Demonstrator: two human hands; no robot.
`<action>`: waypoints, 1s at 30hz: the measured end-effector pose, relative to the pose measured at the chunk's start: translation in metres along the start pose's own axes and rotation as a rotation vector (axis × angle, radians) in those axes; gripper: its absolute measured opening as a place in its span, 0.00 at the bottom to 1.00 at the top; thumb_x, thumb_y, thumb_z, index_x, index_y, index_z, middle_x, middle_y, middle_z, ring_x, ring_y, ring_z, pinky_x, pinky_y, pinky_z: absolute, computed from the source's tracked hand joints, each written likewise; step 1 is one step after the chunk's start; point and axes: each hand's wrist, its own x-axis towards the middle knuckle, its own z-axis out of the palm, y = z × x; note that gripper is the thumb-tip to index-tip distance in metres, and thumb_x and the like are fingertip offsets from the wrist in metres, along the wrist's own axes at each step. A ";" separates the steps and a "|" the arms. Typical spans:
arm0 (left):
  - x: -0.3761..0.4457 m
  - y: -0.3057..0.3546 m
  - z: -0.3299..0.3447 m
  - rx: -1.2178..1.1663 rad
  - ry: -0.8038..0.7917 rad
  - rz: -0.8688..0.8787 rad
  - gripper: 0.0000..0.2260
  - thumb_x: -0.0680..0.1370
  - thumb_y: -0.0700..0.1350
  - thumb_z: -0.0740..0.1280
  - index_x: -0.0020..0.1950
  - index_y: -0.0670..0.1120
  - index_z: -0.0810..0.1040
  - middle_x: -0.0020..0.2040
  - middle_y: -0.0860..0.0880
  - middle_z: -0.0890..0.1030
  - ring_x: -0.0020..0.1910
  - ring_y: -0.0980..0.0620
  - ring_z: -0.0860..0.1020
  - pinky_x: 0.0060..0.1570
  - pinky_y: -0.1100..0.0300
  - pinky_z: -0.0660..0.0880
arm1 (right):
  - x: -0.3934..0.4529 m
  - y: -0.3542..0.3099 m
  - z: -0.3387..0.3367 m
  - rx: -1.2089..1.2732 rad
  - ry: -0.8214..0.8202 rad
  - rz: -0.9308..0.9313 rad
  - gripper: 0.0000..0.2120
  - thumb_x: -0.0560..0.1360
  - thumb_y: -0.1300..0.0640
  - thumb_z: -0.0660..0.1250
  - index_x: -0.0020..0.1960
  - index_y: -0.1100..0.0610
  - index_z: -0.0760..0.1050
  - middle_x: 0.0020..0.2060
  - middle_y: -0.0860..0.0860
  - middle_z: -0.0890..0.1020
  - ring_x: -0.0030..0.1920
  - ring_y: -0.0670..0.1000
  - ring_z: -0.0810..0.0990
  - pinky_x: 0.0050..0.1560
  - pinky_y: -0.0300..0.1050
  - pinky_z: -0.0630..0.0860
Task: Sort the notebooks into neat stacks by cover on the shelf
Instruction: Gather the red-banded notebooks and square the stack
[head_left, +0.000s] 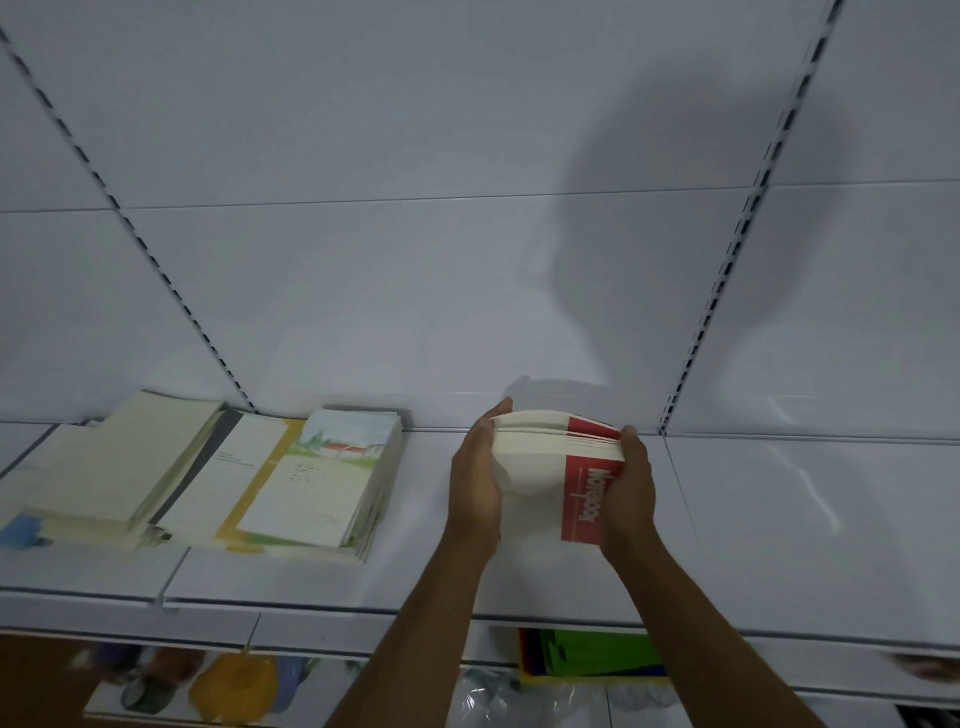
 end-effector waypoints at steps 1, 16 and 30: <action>-0.001 -0.003 0.000 -0.019 0.042 -0.023 0.16 0.81 0.56 0.55 0.61 0.54 0.78 0.58 0.45 0.81 0.56 0.41 0.79 0.53 0.46 0.79 | 0.000 0.002 0.000 -0.017 0.009 -0.012 0.22 0.83 0.47 0.49 0.45 0.54 0.78 0.32 0.50 0.84 0.36 0.51 0.82 0.39 0.45 0.78; -0.019 -0.036 -0.009 0.093 0.044 0.149 0.24 0.70 0.66 0.59 0.57 0.50 0.72 0.53 0.41 0.78 0.51 0.45 0.79 0.44 0.51 0.80 | 0.000 0.046 -0.008 -0.117 0.181 0.057 0.26 0.83 0.45 0.44 0.40 0.56 0.75 0.35 0.55 0.80 0.38 0.54 0.80 0.47 0.51 0.77; -0.019 -0.070 -0.029 0.332 -0.101 -0.056 0.13 0.83 0.49 0.51 0.68 0.54 0.59 0.59 0.51 0.74 0.55 0.56 0.76 0.42 0.70 0.77 | -0.003 0.053 -0.018 -0.157 0.004 0.146 0.27 0.81 0.40 0.41 0.52 0.52 0.75 0.44 0.53 0.82 0.46 0.52 0.80 0.47 0.50 0.75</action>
